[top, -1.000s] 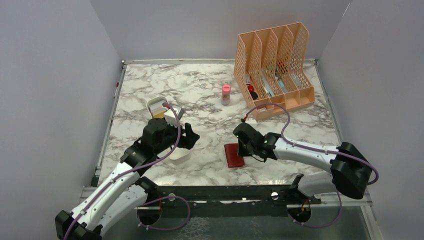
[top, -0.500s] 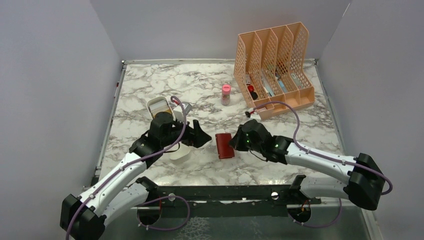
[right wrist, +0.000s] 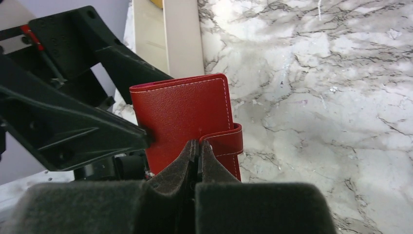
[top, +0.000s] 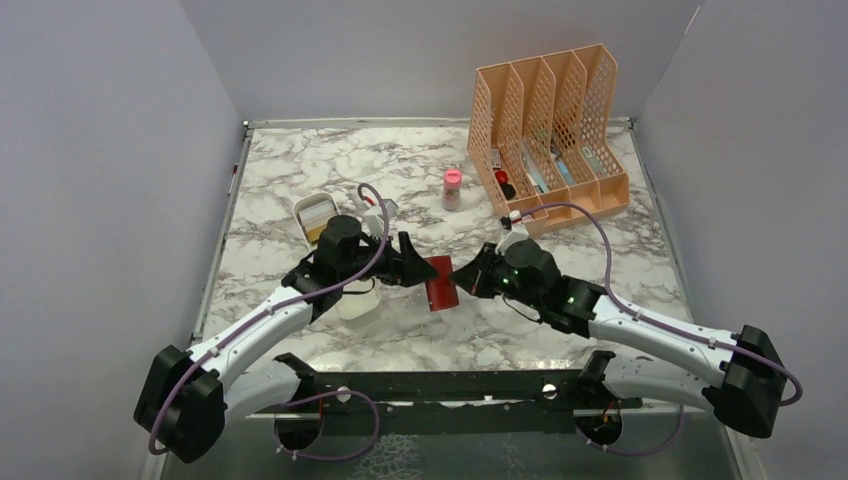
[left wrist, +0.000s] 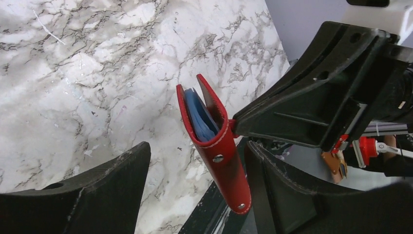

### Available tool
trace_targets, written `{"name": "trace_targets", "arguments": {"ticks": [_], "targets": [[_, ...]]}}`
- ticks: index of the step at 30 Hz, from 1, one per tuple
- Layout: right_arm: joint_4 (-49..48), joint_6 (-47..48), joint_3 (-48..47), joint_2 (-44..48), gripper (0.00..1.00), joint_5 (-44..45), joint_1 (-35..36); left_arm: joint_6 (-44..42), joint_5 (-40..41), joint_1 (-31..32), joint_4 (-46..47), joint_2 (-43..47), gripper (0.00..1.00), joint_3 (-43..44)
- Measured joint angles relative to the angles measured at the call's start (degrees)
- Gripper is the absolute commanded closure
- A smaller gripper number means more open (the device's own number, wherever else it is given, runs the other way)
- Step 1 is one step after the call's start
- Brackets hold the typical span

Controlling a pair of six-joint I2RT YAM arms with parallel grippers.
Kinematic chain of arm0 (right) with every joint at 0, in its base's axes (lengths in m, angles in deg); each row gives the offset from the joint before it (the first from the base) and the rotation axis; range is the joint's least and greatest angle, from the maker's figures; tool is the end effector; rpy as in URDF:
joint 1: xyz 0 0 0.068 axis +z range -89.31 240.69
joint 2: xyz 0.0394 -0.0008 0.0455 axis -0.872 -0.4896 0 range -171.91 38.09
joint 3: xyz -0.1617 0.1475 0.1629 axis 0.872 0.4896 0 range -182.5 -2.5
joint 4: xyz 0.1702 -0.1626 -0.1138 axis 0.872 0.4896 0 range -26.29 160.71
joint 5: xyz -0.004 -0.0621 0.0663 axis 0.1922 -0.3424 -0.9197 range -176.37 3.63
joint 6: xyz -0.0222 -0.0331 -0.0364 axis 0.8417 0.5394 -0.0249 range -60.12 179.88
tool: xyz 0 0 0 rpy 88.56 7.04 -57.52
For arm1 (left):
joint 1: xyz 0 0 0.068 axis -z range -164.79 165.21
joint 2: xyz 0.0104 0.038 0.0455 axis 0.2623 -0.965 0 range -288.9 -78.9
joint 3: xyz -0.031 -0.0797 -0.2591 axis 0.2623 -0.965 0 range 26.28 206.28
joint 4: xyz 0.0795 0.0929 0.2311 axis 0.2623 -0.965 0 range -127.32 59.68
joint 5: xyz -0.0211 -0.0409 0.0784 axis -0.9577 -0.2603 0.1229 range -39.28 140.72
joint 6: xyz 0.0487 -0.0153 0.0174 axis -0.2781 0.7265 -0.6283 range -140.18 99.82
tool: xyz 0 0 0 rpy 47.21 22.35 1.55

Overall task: Put the credit cards into the card holder
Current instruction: Open the card holder at the center of the board.

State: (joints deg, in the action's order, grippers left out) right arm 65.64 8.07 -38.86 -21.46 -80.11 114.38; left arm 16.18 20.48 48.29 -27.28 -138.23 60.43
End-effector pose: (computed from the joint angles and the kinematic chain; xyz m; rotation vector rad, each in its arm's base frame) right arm 0.1417 0.1864 0.2533 0.0397 2.1725 1.0268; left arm 0.1826 -0.1403 0.2511 0.3225 2.1156 -1.2745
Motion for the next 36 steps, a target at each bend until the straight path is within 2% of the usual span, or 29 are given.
{"name": "trace_targets", "arguments": {"ticks": [3,7,11,12,13,22,33,34,36], "targets": [[-0.92,-0.02,0.13,0.72,0.99,-0.61,0.00,1.03,-0.28,0.00,1.11,-0.81,0.38,-0.22],[-1.09,-0.17,1.33,1.62,0.99,-1.25,0.00,1.86,-0.44,0.00,2.32,-1.18,0.56,-0.22],[-1.05,-0.28,2.84,2.40,0.99,-1.70,0.00,2.73,-0.52,0.00,3.15,-1.86,0.90,-0.22],[-1.09,-0.35,3.13,2.54,0.99,-1.73,0.00,2.71,-0.63,0.00,3.30,-2.10,0.97,-0.24],[-1.07,-0.46,3.34,2.64,0.99,-1.73,0.00,3.06,-0.76,0.00,3.52,-2.45,1.00,-0.24],[0.90,-0.48,3.96,4.31,0.99,-1.33,0.00,2.95,-2.03,0.04,4.17,-4.68,1.00,-0.26],[8.94,1.40,3.96,9.11,0.99,4.70,0.22,0.39,-3.06,0.04,4.13,-7.21,1.00,-0.22],[9.25,1.40,3.96,9.11,0.99,4.81,0.22,0.37,-3.30,0.04,4.13,-7.63,0.94,-0.20],[9.73,1.38,3.98,9.11,0.99,4.90,0.22,0.22,-3.72,0.04,4.13,-8.31,0.77,-0.11]]}}
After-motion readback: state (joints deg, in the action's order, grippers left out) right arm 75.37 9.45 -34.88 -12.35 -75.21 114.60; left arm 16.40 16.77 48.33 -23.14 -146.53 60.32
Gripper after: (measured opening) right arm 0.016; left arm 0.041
